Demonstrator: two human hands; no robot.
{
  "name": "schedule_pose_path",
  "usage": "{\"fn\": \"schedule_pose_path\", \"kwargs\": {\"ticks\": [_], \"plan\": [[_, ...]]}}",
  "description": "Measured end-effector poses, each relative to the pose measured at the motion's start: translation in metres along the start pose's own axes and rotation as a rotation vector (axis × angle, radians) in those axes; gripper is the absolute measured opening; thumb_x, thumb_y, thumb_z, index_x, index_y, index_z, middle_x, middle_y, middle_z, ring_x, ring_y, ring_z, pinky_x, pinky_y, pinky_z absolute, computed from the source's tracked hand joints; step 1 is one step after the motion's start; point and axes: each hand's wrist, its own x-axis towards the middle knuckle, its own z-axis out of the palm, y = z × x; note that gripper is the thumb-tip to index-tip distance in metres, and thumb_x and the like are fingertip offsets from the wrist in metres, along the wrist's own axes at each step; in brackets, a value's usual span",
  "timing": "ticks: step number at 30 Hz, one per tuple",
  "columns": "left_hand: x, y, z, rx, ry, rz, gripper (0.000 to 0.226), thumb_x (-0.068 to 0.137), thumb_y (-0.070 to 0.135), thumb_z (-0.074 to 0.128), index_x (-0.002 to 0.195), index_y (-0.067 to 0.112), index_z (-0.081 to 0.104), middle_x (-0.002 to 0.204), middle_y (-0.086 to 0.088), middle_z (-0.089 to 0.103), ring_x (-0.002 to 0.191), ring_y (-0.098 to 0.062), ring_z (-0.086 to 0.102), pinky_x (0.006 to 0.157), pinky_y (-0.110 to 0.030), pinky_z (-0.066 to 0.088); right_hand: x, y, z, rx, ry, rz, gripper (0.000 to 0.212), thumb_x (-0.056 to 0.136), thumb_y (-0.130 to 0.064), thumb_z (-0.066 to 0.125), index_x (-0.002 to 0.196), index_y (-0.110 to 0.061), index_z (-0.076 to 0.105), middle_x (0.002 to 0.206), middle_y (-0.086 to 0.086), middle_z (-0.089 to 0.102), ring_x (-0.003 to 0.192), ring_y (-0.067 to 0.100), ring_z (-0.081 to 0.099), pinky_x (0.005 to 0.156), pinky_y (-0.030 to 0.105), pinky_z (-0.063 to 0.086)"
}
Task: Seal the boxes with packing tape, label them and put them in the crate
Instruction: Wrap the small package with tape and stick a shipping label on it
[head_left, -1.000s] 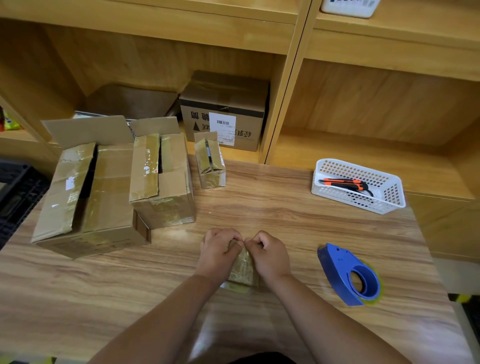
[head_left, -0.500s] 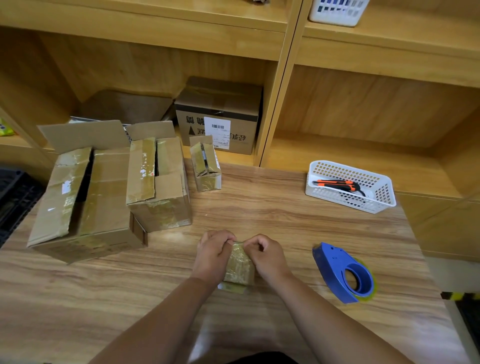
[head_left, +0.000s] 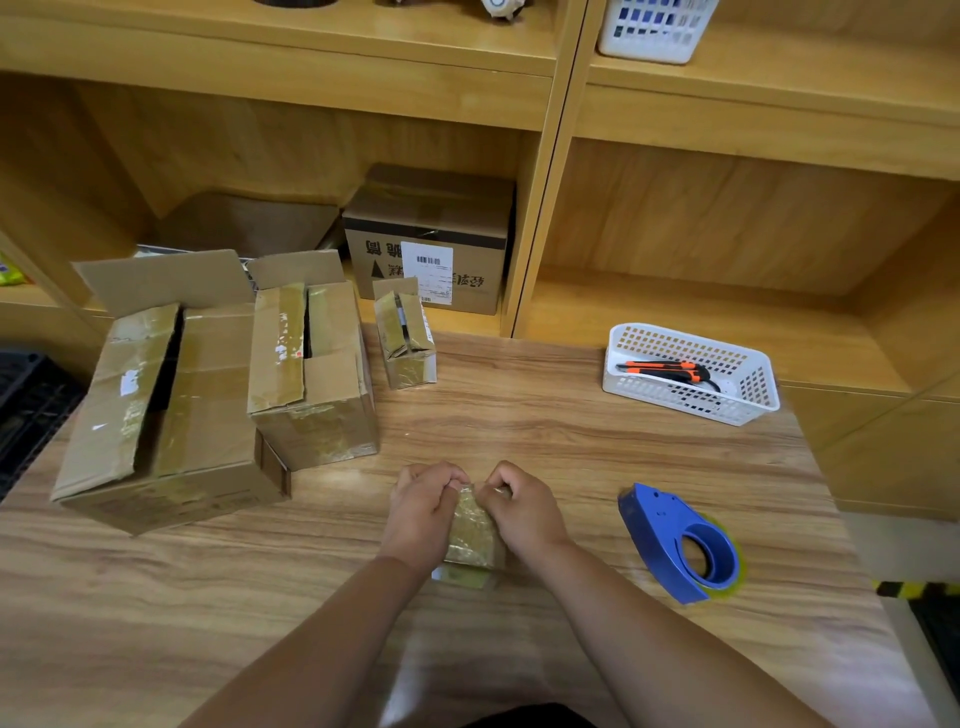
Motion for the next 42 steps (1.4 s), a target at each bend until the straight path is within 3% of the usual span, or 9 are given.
{"fn": "schedule_pose_path", "kwargs": {"ticks": [6,11,15,18,21,24,29,37,42], "plan": [[-0.001,0.003,-0.003,-0.03,-0.002,0.004,0.027,0.093,0.018,0.052,0.084,0.043,0.058,0.094,0.007,0.058,0.097,0.006,0.037,0.086,-0.019,0.031,0.007,0.005,-0.007,0.072,-0.07,-0.022,0.022,0.088,-0.022,0.062,0.067,-0.024,0.056,0.071,-0.003,0.061,0.068,0.015,0.055,0.069,0.031,0.045],[0.0,0.012,-0.005,-0.035,0.002,-0.027,0.021,0.092,0.016,0.053,0.086,0.033,0.062,0.091,0.013,0.055,0.098,-0.005,0.038,0.088,-0.02,0.032,0.009,0.002,-0.006,0.1,-0.04,0.029,0.027,0.088,-0.021,0.062,0.062,-0.024,0.054,0.069,0.002,0.058,0.066,0.013,0.049,0.064,0.028,0.038],[-0.005,0.013,-0.006,-0.043,-0.002,-0.093,0.012,0.092,0.026,0.055,0.104,0.028,0.057,0.105,0.006,0.052,0.103,-0.004,0.038,0.091,-0.022,0.034,-0.001,0.002,-0.01,0.238,-0.06,0.082,0.018,0.093,-0.017,0.056,0.076,-0.02,0.061,0.076,-0.007,0.06,0.074,0.007,0.053,0.061,0.006,0.039],[-0.007,0.018,-0.013,0.117,-0.003,-0.146,0.018,0.091,0.039,0.054,0.096,0.021,0.056,0.089,0.009,0.053,0.092,-0.01,0.048,0.078,-0.029,0.043,-0.013,0.007,-0.007,0.288,-0.026,0.111,0.015,0.094,-0.022,0.056,0.097,-0.013,0.067,0.089,-0.009,0.063,0.081,0.001,0.055,0.063,-0.002,0.036],[-0.01,0.024,-0.019,0.135,-0.031,-0.159,0.017,0.091,0.04,0.052,0.084,0.025,0.057,0.078,0.011,0.06,0.077,-0.01,0.056,0.063,-0.025,0.039,-0.018,0.011,-0.005,0.246,0.039,0.04,0.016,0.093,-0.021,0.057,0.094,-0.015,0.071,0.082,-0.012,0.066,0.08,0.004,0.059,0.068,0.011,0.041],[-0.011,0.025,-0.023,0.06,-0.037,-0.132,0.01,0.093,0.031,0.053,0.087,0.027,0.06,0.079,0.013,0.062,0.077,-0.007,0.057,0.062,-0.019,0.04,-0.027,0.007,-0.004,0.145,0.122,-0.106,0.018,0.091,-0.031,0.059,0.089,-0.022,0.075,0.07,-0.017,0.068,0.07,-0.003,0.059,0.067,0.021,0.044],[-0.014,0.016,-0.027,-0.21,-0.026,-0.135,0.021,0.095,0.011,0.05,0.105,0.025,0.061,0.093,0.018,0.062,0.09,0.0,0.059,0.075,-0.011,0.044,-0.039,0.016,0.008,-0.351,0.313,-0.532,0.041,0.086,-0.048,0.046,0.103,-0.023,0.074,0.104,-0.005,0.07,0.093,0.018,0.062,0.08,0.034,0.047],[-0.025,-0.014,-0.029,-0.157,-0.155,-0.226,0.038,0.095,0.012,0.047,0.133,0.017,0.049,0.126,0.003,0.055,0.117,-0.013,0.052,0.104,-0.029,0.038,-0.054,0.016,0.03,-0.814,0.081,-0.604,0.043,0.076,-0.048,0.041,0.117,-0.042,0.052,0.107,-0.007,0.059,0.086,0.016,0.059,0.064,0.029,0.048],[-0.024,-0.021,-0.023,-0.101,-0.137,-0.257,0.034,0.096,0.014,0.046,0.13,0.016,0.047,0.114,-0.003,0.061,0.098,-0.013,0.058,0.076,-0.017,0.041,-0.044,0.016,0.019,-0.878,0.021,-0.555,0.042,0.078,-0.047,0.041,0.119,-0.047,0.052,0.109,-0.006,0.057,0.089,0.02,0.056,0.068,0.034,0.049]]}}
